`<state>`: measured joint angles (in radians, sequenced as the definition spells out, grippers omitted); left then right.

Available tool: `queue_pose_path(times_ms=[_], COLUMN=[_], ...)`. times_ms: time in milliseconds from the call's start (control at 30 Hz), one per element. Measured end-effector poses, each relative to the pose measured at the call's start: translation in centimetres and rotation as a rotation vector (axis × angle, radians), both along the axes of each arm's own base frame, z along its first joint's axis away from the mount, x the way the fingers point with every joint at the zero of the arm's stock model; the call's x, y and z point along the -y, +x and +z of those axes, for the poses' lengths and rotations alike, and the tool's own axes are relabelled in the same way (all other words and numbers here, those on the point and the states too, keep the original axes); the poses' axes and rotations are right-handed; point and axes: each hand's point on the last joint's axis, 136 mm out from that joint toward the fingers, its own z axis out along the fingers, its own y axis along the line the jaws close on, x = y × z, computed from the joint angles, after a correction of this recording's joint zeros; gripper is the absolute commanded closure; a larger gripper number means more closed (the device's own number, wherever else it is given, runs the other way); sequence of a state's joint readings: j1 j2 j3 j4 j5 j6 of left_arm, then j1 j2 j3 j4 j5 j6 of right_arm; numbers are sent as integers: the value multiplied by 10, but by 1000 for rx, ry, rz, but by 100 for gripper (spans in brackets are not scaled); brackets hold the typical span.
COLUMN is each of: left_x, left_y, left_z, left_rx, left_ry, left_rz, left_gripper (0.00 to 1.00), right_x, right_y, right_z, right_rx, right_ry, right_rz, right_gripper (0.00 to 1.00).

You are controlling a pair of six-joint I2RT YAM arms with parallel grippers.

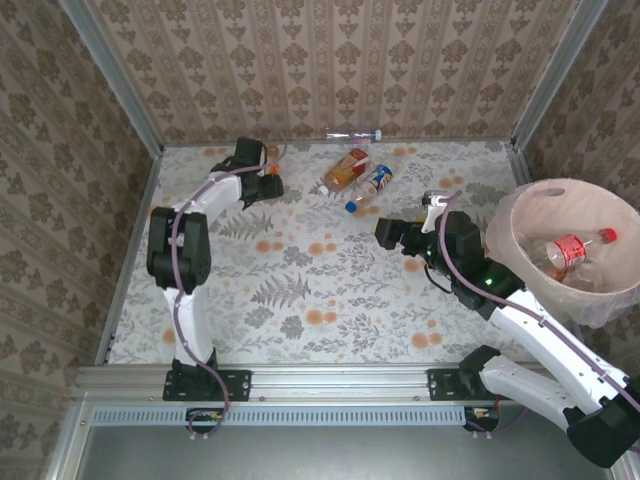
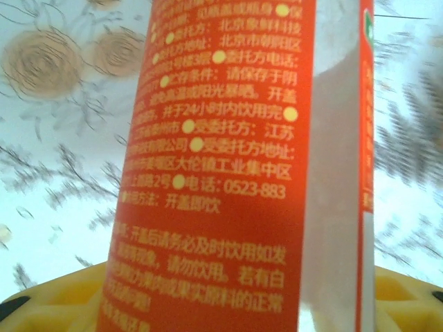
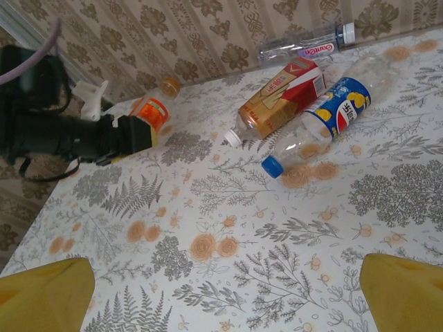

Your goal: Put the plastic bottles in the bin

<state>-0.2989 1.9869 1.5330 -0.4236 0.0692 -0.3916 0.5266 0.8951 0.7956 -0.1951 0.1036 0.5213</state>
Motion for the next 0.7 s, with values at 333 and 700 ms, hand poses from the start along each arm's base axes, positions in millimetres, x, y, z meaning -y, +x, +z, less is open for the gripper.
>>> queue_pose_path(times_ms=[333, 700], left_x=[76, 158], left_y=[-105, -195], left_z=[52, 125], left_rx=[117, 250], left_ry=[-190, -525], left_rz=[-247, -614], left_gripper=[53, 53], right_x=[-4, -24], right_y=[5, 8], right_z=[-11, 5], right_rx=[-65, -47], right_ry=[87, 218], right_rz=[-40, 28], right_gripper=[0, 0])
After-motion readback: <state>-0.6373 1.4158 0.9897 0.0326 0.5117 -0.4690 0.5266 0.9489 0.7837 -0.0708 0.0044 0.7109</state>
